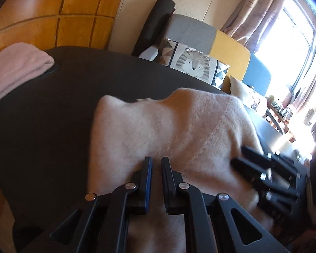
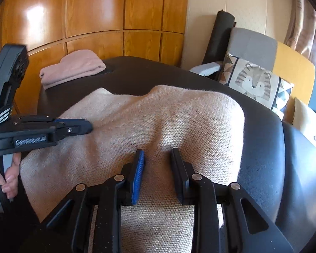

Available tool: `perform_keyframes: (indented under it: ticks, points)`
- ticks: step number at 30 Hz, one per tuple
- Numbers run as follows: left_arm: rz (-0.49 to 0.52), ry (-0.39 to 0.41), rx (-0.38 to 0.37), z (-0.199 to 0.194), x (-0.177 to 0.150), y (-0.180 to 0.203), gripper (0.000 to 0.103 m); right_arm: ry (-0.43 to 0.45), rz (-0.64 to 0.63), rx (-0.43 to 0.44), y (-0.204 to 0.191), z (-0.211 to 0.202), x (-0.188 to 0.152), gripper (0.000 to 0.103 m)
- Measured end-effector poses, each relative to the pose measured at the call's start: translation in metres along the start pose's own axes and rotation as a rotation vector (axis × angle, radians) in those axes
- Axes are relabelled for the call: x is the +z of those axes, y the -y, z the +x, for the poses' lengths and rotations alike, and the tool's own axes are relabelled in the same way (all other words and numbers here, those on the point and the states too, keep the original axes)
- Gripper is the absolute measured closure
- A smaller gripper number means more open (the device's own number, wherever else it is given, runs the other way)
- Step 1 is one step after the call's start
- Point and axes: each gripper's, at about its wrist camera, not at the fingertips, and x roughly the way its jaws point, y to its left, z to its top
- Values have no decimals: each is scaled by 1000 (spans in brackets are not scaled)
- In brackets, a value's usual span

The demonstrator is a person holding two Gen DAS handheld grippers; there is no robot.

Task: Fold clothes

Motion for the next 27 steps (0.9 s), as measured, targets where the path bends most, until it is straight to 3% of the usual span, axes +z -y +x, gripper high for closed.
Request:
perform_keyframes:
  ticks: [1, 6, 8, 9, 10, 11, 14, 18, 23, 27]
  points:
    - [24, 6, 1, -1, -2, 1, 93, -2, -7, 37, 2, -2, 3, 58]
    - [-37, 15, -55, -4, -5, -12, 93, 82, -33, 48, 15, -22, 44, 59]
    - [-60, 22, -71, -2, -5, -15, 93, 30, -59, 9, 19, -8, 63, 59]
    - [-50, 31, -67, 0, -6, -14, 93, -9, -51, 17, 23, 4, 70, 64]
    - [-31, 40, -58, 0, -7, -12, 93, -57, -29, 44, 27, 19, 74, 80]
    - [-14, 48, -48, -1, -8, -10, 93, -105, -7, 71, 31, 34, 78, 85]
    - [5, 61, -32, -3, -10, -7, 93, -179, 6, 108, 33, 68, 81, 85]
    - [10, 75, -32, -1, -9, -6, 93, -258, 2, 71, 31, 104, 83, 86]
    - [14, 87, -23, -2, -12, -4, 93, -288, 13, 20, 32, 122, 83, 88]
    - [17, 83, -34, -2, -11, -5, 93, -253, 27, 19, 41, 109, 79, 88]
